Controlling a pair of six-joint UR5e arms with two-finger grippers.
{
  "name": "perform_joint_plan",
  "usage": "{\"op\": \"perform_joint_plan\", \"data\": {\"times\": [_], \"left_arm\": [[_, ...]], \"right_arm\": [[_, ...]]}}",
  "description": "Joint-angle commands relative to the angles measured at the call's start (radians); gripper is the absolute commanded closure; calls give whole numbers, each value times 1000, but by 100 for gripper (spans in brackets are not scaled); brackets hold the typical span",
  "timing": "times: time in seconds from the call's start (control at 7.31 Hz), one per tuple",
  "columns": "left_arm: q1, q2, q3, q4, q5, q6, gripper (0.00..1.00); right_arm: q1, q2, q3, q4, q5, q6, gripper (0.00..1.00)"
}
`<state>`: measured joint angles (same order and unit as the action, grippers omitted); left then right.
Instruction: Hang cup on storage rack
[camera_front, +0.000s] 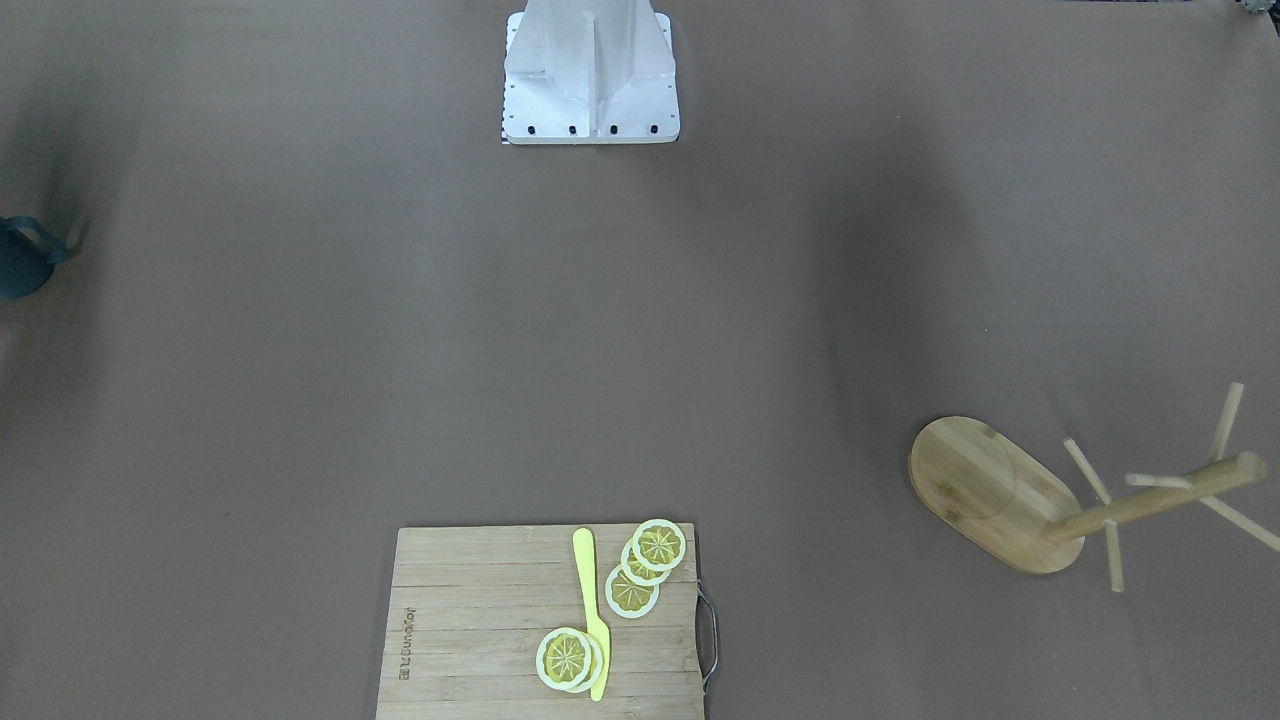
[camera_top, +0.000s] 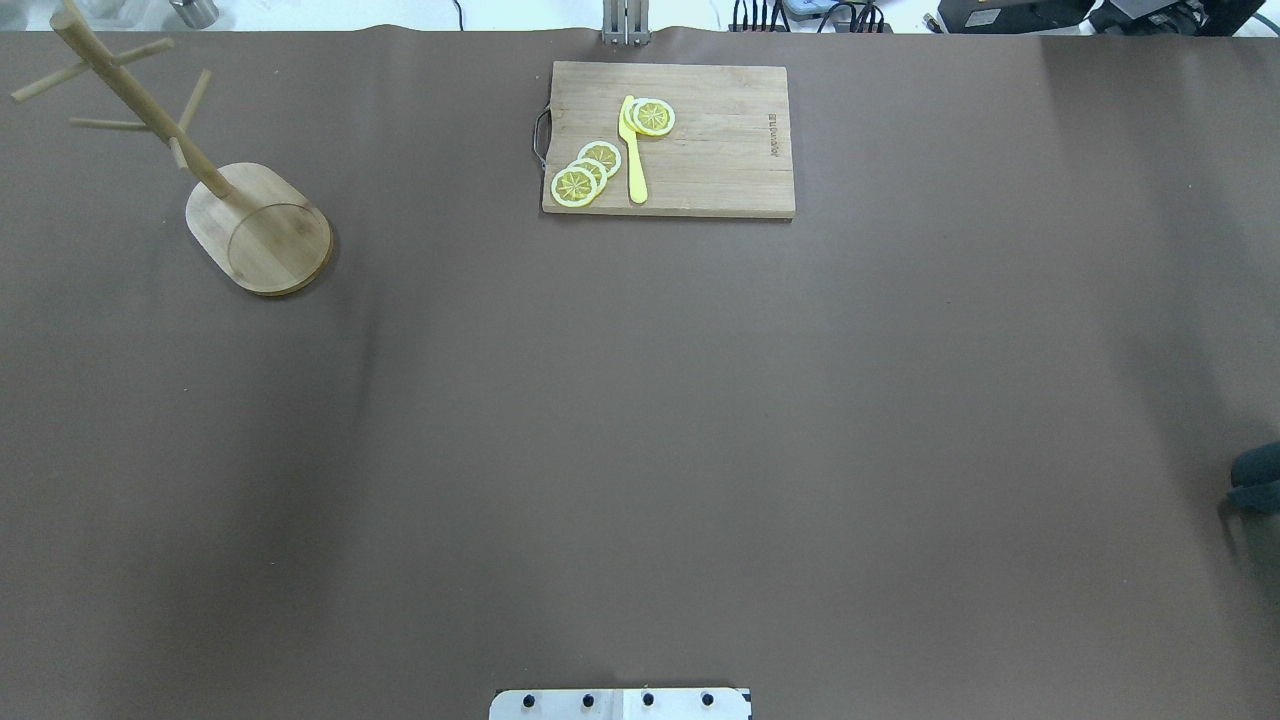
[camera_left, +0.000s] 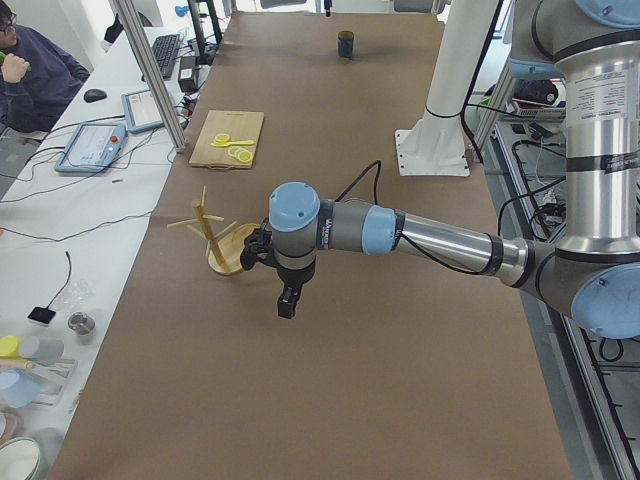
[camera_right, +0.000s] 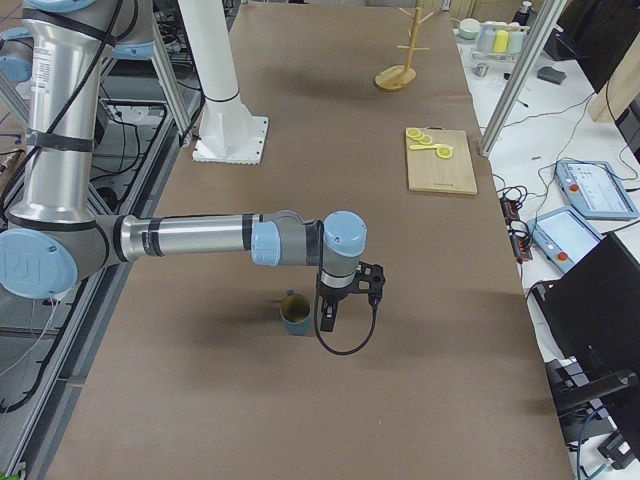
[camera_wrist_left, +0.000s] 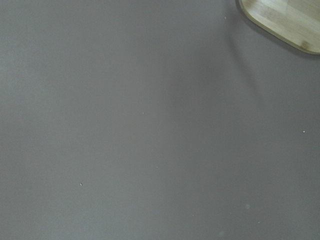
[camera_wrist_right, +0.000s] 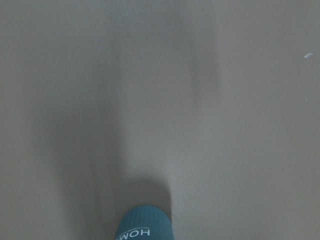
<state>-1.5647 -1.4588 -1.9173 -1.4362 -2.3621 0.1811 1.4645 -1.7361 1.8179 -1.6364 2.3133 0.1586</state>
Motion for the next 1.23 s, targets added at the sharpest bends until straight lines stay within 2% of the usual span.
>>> {"op": "perform_joint_plan", "data": {"times": [0.0,0.14,0.27,0.55,0.82,0.96,1.09], "left_arm": [[-2,-53,7,-54,3,1,1],[-2,-63,53,-172,4,0,1],[-2,-57,85,-252,-2,-2,1],[-2,-55,86,-262,-3,-2,1],[-2,-57,84,-262,-5,-21,1],[-2,-55,72,-265,-5,-66,1],[-2,-55,70,-265,-5,-71,1]], "right_arm": [[0,19,9,1,-2,-1,0],[0,33,15,35,-8,-4,0],[0,26,15,149,-14,-2,0],[-21,-31,29,263,-8,88,0],[-67,-179,30,463,-14,134,0],[-111,-231,29,545,-17,181,0],[-163,-258,29,579,-43,221,1]]}}
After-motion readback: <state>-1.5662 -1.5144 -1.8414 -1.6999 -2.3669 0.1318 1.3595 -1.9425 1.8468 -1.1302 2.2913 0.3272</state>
